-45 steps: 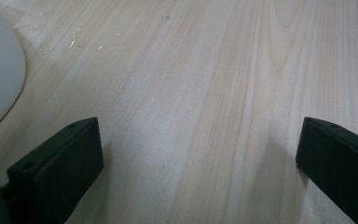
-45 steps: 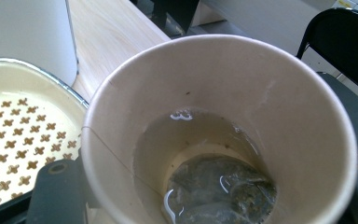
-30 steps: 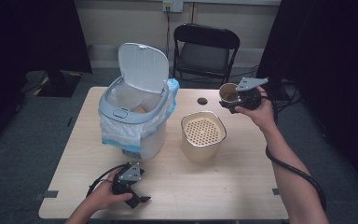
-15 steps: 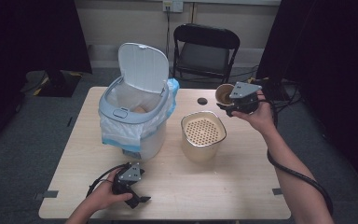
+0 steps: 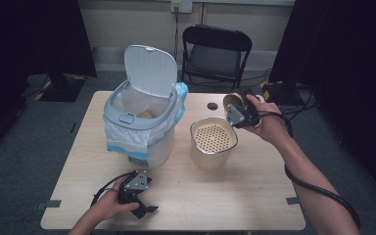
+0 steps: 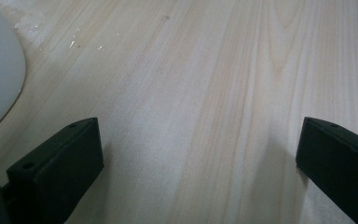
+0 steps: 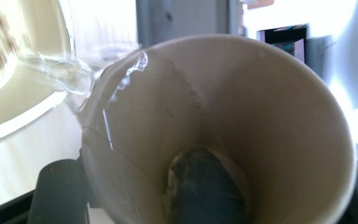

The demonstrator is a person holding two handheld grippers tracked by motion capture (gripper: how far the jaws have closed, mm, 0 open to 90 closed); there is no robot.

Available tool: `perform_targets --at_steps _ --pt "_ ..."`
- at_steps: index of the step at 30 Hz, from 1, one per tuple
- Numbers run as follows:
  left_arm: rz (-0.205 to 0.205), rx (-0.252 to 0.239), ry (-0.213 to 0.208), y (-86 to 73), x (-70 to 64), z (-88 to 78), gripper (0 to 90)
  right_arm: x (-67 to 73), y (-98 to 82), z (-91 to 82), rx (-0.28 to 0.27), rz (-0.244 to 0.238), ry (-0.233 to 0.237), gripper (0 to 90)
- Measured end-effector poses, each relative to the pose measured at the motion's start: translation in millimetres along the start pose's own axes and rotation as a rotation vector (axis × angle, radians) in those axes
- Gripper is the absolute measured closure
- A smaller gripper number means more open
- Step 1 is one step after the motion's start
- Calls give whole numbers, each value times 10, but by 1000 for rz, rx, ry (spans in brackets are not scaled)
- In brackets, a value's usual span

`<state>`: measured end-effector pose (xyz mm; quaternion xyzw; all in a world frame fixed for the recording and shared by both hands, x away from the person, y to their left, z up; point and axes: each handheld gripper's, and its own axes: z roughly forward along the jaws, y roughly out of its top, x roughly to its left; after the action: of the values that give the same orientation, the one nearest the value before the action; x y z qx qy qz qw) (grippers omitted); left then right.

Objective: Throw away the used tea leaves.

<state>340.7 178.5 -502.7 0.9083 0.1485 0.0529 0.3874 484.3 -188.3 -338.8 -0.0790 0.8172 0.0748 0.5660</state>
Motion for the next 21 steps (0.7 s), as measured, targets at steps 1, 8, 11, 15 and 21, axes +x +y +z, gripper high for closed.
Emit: perform_targets --at_steps 1,8,11,15,21 --pt "-1 0 0 0 0 0 0 38 41 -8 10 -56 -14 269" --pt "10 2 10 2 5 -6 0 301 322 -54 75 -499 -185 270" --pt "9 2 10 2 5 -5 0 333 390 -53 105 -647 -245 270" --pt "9 2 10 2 5 -6 0 364 397 -55 125 -720 -310 271" --pt "9 1 9 2 4 -5 0 181 397 -102 104 -491 -217 269"
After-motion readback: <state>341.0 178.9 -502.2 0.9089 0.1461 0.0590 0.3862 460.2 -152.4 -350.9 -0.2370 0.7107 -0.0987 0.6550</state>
